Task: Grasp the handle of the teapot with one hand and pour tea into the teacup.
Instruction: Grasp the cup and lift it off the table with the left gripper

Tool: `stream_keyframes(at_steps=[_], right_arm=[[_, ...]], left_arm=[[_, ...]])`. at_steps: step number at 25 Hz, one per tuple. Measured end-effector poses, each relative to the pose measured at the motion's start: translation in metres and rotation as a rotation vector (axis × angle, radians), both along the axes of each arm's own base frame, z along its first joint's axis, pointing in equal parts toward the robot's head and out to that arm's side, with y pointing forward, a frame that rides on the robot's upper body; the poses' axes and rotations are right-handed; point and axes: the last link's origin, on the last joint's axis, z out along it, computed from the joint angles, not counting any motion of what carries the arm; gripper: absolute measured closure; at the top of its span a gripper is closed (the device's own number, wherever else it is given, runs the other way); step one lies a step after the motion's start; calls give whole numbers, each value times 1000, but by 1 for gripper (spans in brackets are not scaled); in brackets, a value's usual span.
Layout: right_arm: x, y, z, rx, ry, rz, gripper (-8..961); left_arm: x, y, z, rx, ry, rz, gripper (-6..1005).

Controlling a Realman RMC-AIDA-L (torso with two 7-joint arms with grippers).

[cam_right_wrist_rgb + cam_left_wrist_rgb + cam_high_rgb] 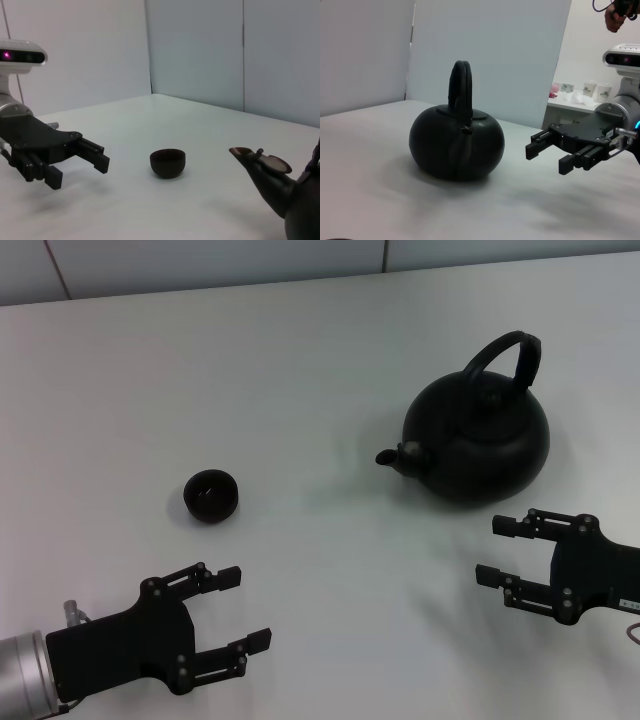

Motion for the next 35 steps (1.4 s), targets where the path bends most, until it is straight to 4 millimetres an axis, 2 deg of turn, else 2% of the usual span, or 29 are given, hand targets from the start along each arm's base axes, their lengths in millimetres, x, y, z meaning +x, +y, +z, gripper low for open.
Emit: stream_keyframes(at_steps=[6,10,12,16,27,29,31,33,35], right_arm=[[0,0,0,0,0,1,328],[-1,1,0,0,0,4,328],[-1,1,0,1,0,4,328],[-2,3,0,2,2,9,328],[-3,6,0,6,1,13,329],[-3,7,0,7,-4,11,329],[-3,7,0,7,-6,10,329],[-3,7,0,9,-7,8,329],[-2,8,0,13,-7,7,329]], left_arm=[[1,1,1,12,-9,7,228],[2,9,7,93,-50,33,230],[-2,22,19,290,-94,84,230],[-13,28,29,451,-105,156,232],[-12,28,29,453,-107,152,236],[-21,28,18,458,-13,149,237],[-21,28,18,458,-13,149,238],[-29,27,7,437,70,161,239],[-30,27,4,426,86,162,239]])
